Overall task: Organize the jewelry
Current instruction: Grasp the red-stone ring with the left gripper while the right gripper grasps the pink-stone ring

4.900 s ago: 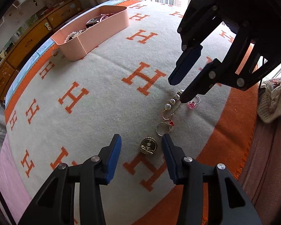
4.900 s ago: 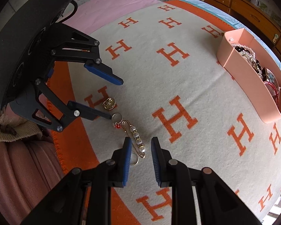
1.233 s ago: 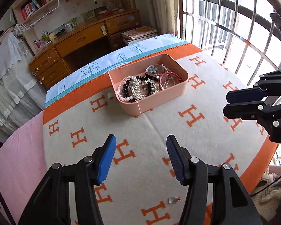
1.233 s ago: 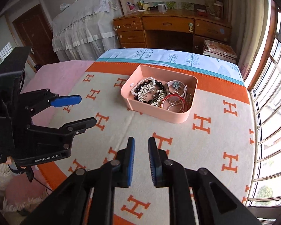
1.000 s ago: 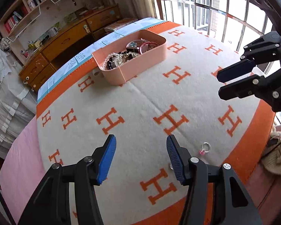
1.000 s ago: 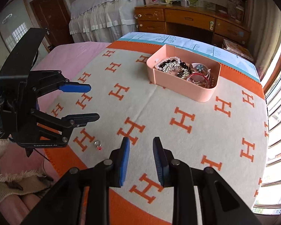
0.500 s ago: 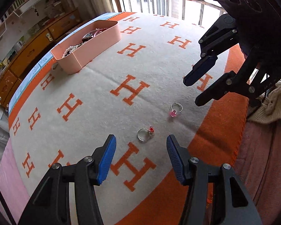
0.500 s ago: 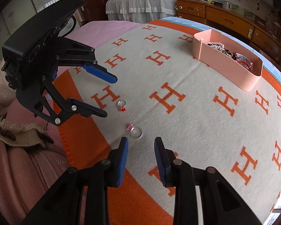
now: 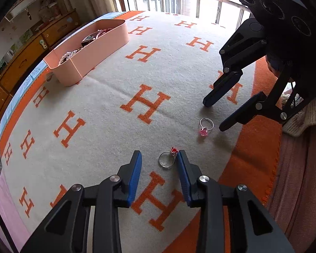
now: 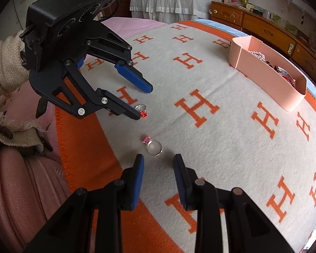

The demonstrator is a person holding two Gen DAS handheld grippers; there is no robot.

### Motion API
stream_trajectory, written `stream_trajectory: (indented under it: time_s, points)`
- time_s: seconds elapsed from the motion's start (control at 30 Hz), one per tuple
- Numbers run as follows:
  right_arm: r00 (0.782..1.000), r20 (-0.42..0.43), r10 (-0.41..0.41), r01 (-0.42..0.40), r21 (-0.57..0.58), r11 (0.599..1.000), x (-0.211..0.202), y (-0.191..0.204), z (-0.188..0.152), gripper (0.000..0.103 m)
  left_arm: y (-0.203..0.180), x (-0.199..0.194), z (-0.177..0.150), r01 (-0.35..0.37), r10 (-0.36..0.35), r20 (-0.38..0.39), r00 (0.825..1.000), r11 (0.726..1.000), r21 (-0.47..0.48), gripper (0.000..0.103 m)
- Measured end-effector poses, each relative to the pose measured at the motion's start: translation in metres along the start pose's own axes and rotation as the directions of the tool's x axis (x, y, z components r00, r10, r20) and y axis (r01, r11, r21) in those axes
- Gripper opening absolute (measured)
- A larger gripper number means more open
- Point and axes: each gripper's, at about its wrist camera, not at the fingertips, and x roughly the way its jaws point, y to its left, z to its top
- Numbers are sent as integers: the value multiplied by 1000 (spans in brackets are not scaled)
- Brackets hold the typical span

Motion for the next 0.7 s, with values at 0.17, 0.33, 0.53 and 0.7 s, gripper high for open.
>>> stream_trajectory:
  time_s: [0.17,0.33,0.53,0.7]
  points:
    - [1000,18,-14,15,-34,999,4,3,3,29,2,1,0,25,-25,3,1000,1000,-4,29]
    - [999,5,-51,51,-90,995,6,10,7,29,5,2,-1,43,-43,5,999,999,3,29]
    - [997,0,-71,70,-130,989,7,14,8,29,4,4,1,46,-46,-3,999,999,27,29]
    - [997,-1,-75,74,-140,987,7,15,8,29,-1,4,4,29,-28,-11,1000,997,76,29]
